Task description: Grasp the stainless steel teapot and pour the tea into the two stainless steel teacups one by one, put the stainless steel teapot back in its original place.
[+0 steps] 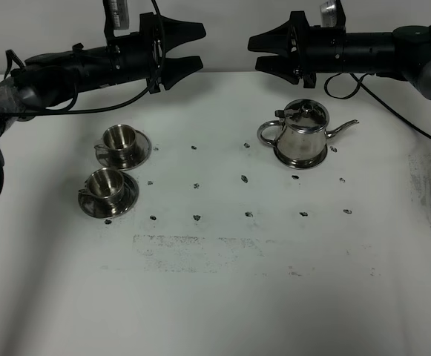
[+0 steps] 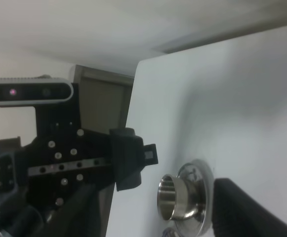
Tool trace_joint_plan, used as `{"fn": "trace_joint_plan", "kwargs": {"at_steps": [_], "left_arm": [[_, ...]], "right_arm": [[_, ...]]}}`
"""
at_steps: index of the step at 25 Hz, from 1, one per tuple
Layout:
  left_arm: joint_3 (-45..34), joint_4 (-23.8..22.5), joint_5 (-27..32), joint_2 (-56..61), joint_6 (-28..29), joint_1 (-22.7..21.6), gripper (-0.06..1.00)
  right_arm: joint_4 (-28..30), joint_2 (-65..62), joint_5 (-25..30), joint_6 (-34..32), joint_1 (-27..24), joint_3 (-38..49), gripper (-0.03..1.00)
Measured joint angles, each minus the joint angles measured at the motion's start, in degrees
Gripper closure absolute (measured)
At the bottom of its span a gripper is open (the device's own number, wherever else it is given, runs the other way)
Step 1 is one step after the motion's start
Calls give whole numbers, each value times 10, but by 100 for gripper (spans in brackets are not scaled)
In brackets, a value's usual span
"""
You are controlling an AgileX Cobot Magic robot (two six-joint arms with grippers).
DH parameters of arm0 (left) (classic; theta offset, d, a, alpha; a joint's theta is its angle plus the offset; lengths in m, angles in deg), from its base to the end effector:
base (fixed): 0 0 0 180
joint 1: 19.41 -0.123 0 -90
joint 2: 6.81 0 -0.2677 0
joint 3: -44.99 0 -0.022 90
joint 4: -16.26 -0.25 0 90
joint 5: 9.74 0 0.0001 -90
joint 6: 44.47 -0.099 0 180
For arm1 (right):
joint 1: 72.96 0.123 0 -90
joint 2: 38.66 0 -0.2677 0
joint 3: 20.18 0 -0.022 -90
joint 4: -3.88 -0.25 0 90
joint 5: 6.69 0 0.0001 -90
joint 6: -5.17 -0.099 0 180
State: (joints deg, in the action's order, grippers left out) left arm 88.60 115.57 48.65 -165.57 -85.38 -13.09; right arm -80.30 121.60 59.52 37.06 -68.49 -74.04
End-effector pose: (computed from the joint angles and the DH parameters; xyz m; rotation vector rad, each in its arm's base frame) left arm 0.5254 -0.1420 0.1240 -0.2004 2.0242 -1.7278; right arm 0.5250 0.1315 0.1439 -0.0343 2.1727 1.6818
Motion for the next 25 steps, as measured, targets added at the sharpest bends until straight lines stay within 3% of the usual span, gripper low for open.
{"fn": "trace_joint_plan", "kwargs": {"at_steps": [12, 17, 19, 22, 25], "left_arm": [[0, 1, 2, 0, 0, 0, 26], [12, -18, 1, 0, -34, 0, 26], [38, -62, -1, 0, -39, 0, 26], [108, -168, -13, 0, -29, 0, 26], [187, -321, -23, 0, 25, 0, 27]], "right_arm": [[1, 0, -1, -1, 0, 0, 46], [8, 1, -3, 14, -1, -18, 46], [26, 3, -3, 27, -2, -49, 46], [105, 4, -4, 37, -2, -120, 46], [229, 4, -4, 20, -2, -188, 46]]}}
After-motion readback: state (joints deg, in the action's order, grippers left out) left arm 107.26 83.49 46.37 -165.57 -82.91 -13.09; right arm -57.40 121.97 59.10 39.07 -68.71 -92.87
